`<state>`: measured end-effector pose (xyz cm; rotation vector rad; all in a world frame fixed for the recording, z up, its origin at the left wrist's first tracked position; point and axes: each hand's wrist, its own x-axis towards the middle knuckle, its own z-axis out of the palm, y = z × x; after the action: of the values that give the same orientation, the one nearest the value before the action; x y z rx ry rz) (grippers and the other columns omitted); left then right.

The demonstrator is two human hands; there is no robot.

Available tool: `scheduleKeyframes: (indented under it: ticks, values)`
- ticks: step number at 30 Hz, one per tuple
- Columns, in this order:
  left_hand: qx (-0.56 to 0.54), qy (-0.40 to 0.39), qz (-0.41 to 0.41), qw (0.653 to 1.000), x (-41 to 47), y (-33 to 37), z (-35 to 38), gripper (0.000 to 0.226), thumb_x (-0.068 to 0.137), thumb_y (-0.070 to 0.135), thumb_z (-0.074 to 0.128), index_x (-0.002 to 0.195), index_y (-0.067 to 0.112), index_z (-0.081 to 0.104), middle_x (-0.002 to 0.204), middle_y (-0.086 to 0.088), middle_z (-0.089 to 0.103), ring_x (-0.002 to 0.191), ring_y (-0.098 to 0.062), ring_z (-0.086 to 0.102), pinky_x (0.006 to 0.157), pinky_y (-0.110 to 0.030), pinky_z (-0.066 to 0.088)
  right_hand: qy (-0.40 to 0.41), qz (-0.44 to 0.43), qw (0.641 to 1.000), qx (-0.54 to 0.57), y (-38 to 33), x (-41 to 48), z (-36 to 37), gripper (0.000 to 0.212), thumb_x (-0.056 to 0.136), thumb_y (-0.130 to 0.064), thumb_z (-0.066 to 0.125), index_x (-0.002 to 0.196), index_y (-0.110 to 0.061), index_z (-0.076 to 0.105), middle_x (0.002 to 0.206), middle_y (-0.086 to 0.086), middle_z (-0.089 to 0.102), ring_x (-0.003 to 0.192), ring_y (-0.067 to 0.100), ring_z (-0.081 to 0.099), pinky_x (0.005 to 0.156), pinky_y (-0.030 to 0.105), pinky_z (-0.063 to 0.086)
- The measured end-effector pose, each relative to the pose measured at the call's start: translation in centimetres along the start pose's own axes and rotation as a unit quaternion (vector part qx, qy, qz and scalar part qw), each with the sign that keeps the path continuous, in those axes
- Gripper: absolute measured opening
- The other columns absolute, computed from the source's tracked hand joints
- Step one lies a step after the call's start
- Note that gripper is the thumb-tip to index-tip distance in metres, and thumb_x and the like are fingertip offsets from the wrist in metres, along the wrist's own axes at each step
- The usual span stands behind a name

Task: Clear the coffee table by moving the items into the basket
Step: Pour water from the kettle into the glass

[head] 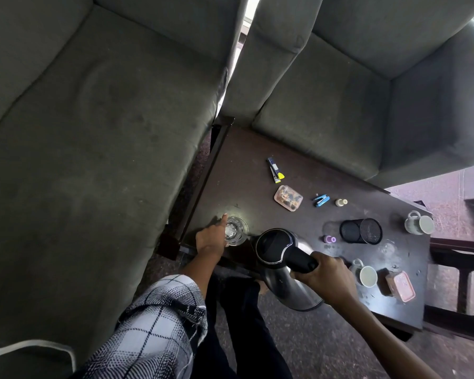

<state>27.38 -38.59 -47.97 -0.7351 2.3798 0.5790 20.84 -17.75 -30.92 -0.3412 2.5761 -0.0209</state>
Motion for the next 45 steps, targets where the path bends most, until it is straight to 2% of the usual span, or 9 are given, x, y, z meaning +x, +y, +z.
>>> scheduleKeyframes:
  ticks: [7, 10, 33, 45]
  values:
    - [0.001, 0.0, 0.0, 1.0, 0.03, -0.08, 0.19, 0.073, 0.092, 0.015, 0.054, 0.148, 0.032, 0.011, 0.116, -0.007, 0.066, 0.104, -0.024, 0.065, 0.081, -0.032, 0.05, 0.007, 0.002, 1.0, -0.008, -0.16, -0.11, -0.14, 0.04, 0.065, -0.05, 0.073, 0.072, -0.013, 0.059, 0.062, 0.001, 0.056, 0.063, 0.024, 0.057, 0.052, 0.026, 0.035]
    - [-0.005, -0.003, 0.001, 1.0, 0.03, -0.03, 0.14, 0.073, 0.092, 0.016, 0.055, 0.148, 0.032, 0.01, 0.119, -0.008, 0.065, 0.106, -0.024, 0.064, 0.083, -0.033, 0.05, 0.006, 0.002, 1.0, -0.013, -0.2, -0.14, -0.17, 0.043, 0.065, -0.052, 0.072, 0.076, -0.012, 0.062, 0.064, 0.001, 0.058, 0.068, 0.025, 0.062, 0.053, 0.027, 0.037]
    - [-0.001, 0.003, 0.003, 1.0, 0.11, -0.1, 0.34, 0.073, 0.093, 0.013, 0.054, 0.149, 0.031, 0.01, 0.117, -0.006, 0.066, 0.104, -0.023, 0.065, 0.081, -0.033, 0.05, 0.003, 0.009, 1.0, -0.024, -0.58, -0.45, -0.73, 0.04, 0.066, -0.052, 0.07, 0.079, -0.015, 0.064, 0.076, 0.003, 0.069, 0.072, 0.022, 0.063, 0.055, 0.025, 0.037]
    - [0.004, 0.004, 0.002, 1.0, 0.04, -0.07, 0.2, 0.074, 0.092, 0.016, 0.056, 0.149, 0.03, 0.011, 0.116, -0.007, 0.066, 0.104, -0.023, 0.065, 0.081, -0.033, 0.05, 0.011, 0.01, 1.0, -0.009, -0.67, -0.53, -0.56, 0.041, 0.065, -0.05, 0.072, 0.077, -0.012, 0.063, 0.075, 0.006, 0.069, 0.075, 0.028, 0.065, 0.056, 0.026, 0.037]
